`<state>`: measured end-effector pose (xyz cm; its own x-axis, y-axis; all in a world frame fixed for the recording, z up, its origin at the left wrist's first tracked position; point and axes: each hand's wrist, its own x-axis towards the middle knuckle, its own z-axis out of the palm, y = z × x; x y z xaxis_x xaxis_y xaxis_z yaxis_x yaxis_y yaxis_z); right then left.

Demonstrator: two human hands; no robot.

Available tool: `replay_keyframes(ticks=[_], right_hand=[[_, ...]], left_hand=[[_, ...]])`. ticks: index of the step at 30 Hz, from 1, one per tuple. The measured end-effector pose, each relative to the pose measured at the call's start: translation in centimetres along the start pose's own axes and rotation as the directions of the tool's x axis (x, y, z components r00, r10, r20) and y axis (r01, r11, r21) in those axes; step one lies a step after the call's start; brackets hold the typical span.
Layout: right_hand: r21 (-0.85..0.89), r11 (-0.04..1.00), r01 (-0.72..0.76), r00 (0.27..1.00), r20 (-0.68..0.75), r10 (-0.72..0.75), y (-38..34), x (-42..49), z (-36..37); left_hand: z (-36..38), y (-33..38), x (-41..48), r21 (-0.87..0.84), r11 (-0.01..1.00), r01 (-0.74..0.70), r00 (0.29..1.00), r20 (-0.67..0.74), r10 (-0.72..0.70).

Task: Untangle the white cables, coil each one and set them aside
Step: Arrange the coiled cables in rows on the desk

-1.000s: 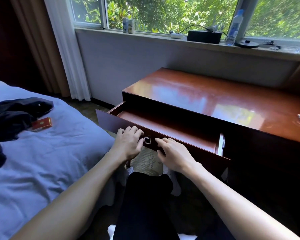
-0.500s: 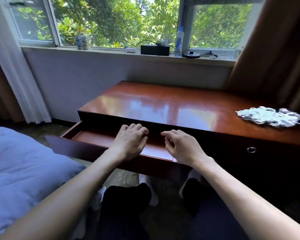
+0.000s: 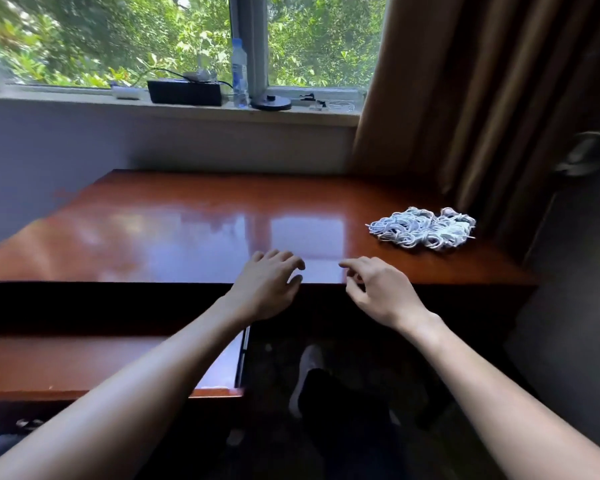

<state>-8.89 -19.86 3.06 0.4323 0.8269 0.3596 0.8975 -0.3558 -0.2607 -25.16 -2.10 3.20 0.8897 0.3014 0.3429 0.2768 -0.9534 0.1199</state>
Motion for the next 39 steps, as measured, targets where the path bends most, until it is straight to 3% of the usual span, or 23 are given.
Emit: replay_keyframes(ticks=[8, 15, 18, 23, 31, 39], right_hand=[[-0.080, 0.987, -0.141, 0.989, -0.056, 0.137, 10.7, 3.1, -2.0], [-0.118, 0.968, -0.223, 0.964, -0.175, 0.201, 18.2, 5.7, -2.9], [-0.140, 0.959, -0.246, 0.962, -0.152, 0.225, 20.2, 6.7, -3.1], [-0.140, 0.953, -0.268, 0.963, -0.065, 0.261, 21.4, 7.7, -2.4], [-0.032, 0.953, -0.303, 0.948, -0.116, 0.297, 21.6, 7.8, -1.8], [-0.024, 0.961, -0.274, 0.944, -0.198, 0.264, 19.2, 5.5, -2.9]], left_hand=[[5.1, 4.9, 11.0, -0.096, 0.985, -0.143, 0.988, 0.044, 0.148], [9.3, 8.1, 19.6, -0.109, 0.969, -0.224, 0.975, -0.005, 0.224], [10.8, 9.1, 22.3, -0.100, 0.973, -0.210, 0.977, 0.006, 0.212], [12.8, 9.9, 24.2, -0.078, 0.974, -0.213, 0.976, 0.019, 0.215], [13.9, 10.3, 24.8, -0.080, 0.984, -0.160, 0.986, -0.060, 0.155], [12.1, 9.2, 22.2, -0.085, 0.986, -0.142, 0.989, -0.050, 0.138]])
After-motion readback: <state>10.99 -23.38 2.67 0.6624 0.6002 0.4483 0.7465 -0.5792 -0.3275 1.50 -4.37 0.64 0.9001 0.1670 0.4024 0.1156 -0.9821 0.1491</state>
